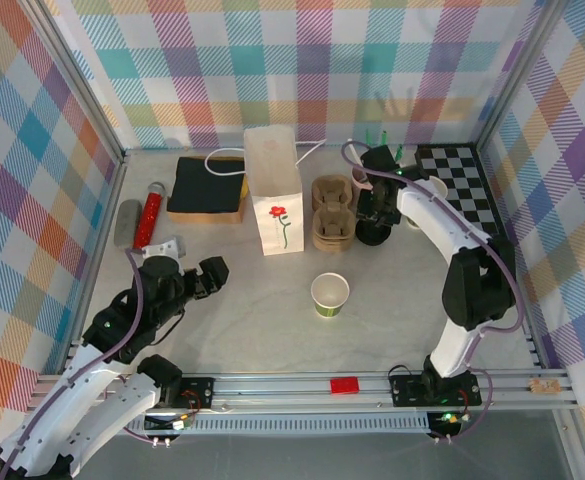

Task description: Pack the takeout coffee

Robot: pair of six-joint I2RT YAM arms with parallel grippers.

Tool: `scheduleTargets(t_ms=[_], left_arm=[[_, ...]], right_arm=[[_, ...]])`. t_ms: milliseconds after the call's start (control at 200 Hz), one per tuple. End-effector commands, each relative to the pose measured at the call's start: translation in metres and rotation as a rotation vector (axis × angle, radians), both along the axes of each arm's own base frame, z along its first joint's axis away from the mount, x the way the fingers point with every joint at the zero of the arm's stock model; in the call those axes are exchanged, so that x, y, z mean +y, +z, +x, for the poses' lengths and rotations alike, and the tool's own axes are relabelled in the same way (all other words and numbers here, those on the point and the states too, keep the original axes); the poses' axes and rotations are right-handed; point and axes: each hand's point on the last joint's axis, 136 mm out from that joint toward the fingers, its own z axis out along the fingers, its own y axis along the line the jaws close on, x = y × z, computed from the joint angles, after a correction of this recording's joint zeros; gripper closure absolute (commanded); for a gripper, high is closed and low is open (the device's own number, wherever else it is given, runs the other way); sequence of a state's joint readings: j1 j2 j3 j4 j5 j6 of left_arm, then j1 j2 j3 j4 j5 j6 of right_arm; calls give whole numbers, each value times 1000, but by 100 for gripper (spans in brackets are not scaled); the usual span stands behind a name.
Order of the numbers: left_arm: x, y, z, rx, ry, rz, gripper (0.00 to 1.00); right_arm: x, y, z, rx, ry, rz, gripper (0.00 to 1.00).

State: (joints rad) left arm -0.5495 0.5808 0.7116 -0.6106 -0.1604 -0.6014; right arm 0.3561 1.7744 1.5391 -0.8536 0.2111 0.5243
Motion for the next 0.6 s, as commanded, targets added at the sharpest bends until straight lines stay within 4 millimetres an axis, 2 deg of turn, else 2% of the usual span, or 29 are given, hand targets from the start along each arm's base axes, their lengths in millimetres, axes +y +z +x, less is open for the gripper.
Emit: scheduleTargets(t_ms=[0, 590], left_arm=[[3, 9, -2, -25, -4, 18, 12], [5, 4, -1, -22, 5, 36, 12]], right_arm=[[0, -4, 16, -12, -53, 28, 57], [3, -39, 34, 25, -101, 43, 56]])
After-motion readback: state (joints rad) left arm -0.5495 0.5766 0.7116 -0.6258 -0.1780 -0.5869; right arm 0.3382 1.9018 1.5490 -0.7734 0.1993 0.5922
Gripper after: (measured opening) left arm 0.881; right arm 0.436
